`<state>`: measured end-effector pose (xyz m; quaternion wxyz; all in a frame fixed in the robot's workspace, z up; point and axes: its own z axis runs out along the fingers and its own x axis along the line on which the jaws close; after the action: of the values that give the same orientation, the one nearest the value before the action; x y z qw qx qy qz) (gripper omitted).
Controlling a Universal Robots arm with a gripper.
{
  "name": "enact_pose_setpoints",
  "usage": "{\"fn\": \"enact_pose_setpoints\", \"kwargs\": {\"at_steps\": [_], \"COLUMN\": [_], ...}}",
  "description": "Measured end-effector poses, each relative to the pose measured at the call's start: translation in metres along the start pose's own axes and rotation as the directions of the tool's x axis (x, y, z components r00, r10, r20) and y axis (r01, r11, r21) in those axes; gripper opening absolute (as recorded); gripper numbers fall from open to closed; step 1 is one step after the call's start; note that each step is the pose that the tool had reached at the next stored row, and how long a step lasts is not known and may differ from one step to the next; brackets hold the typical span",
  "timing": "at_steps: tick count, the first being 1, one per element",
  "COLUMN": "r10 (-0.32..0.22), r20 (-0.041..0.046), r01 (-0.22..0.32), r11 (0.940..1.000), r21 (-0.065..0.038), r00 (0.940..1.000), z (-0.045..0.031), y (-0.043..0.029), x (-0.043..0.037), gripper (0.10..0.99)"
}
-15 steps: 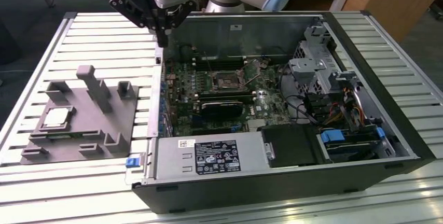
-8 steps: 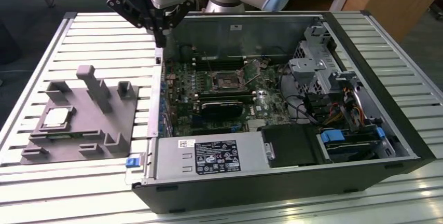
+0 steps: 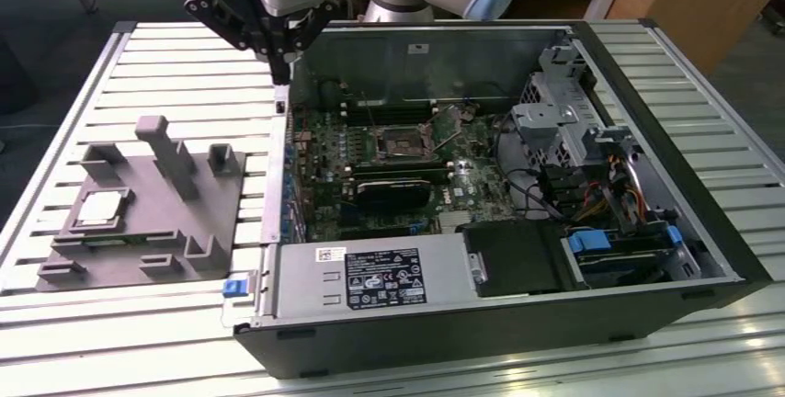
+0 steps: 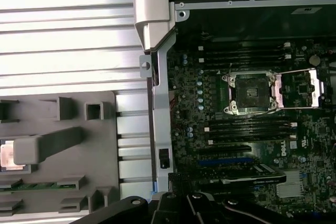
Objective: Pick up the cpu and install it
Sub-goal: 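Reach for the cpu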
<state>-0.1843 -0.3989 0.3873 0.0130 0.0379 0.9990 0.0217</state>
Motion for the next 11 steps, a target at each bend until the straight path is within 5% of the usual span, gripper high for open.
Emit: {"fn": "enact_pose_setpoints", "kwargs": {"at_steps": [11], "r10": [0.000], "r20": [-0.0007], "r01": [0.000], "r11": [1.0000], "r21": [0.000], "r00": [1.0000], "z": [0.0010], "y": [-0.0005], "x": [0.0057], "gripper": [0.106]}}
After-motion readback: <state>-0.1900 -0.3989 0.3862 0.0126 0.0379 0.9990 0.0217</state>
